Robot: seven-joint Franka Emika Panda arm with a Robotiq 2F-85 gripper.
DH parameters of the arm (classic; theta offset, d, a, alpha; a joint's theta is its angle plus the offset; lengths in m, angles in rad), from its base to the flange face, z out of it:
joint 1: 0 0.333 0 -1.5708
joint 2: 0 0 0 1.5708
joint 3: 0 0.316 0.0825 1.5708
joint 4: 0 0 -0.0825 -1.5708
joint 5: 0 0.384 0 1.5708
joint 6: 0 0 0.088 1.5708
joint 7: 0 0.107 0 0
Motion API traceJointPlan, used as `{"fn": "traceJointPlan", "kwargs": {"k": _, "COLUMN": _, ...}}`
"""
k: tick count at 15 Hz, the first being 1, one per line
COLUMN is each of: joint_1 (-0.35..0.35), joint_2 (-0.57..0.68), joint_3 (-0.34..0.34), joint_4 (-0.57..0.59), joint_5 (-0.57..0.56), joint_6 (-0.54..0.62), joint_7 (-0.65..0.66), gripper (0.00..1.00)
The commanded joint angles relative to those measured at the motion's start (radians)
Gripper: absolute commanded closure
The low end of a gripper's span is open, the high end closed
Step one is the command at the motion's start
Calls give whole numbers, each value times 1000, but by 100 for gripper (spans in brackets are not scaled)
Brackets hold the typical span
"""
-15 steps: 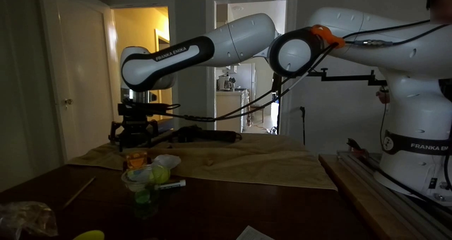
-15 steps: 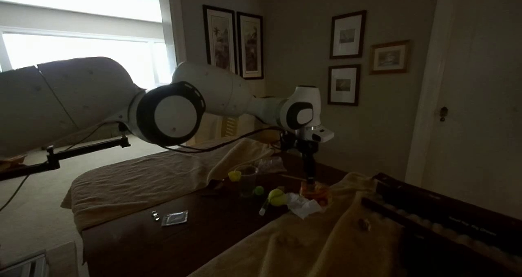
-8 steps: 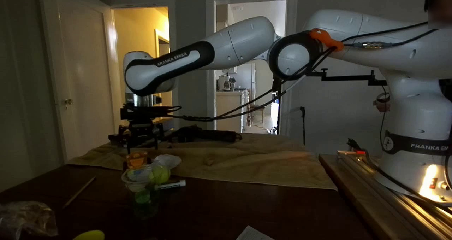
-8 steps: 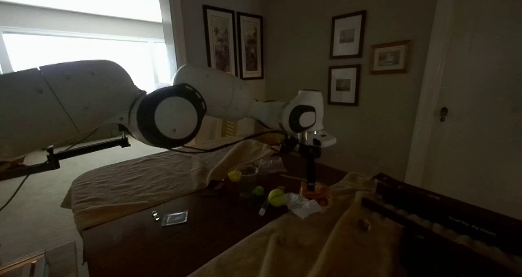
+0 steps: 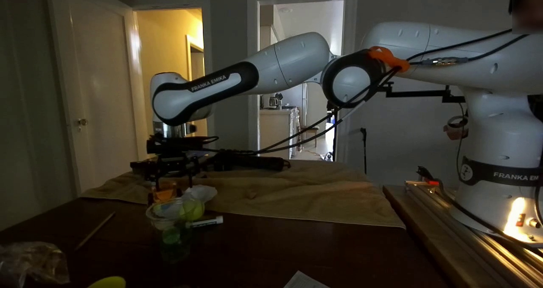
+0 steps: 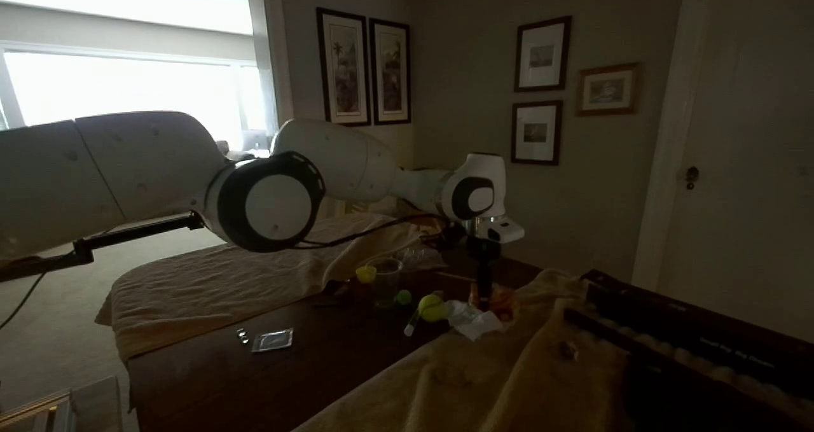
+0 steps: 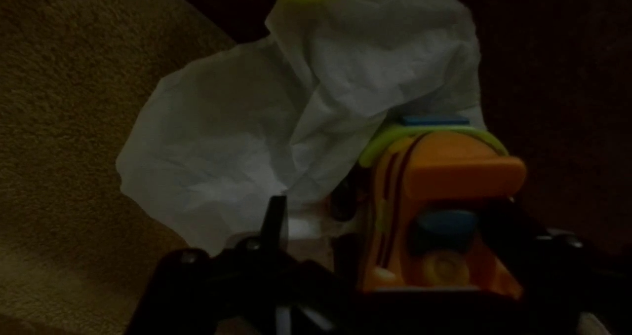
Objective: Move the toy to the left
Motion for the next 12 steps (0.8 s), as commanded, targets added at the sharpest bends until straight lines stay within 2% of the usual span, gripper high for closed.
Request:
{"fn": "traceJointPlan", "kwargs": {"k": 1, "joint_1": -4, "joint_2": 35, "joint_3": -10, "joint_4": 61, "joint_5": -10, "joint_6": -18, "joint_7": 19, "gripper": 0}}
{"fn": "traceJointPlan", "kwargs": {"k": 11, "joint_1": -5, "joint_2": 6, "joint_3": -9, "joint_4": 79, "joint_5": -6, "joint_6": 40, "joint_7": -27, "gripper": 0}}
{"fn": "traceJointPlan", "kwargs": {"k": 12, "joint_1": -25, "joint_2": 50, "joint_3": 28, "joint_4": 166, "joint_5": -43, "joint_6": 6, "joint_7": -18, "gripper": 0}}
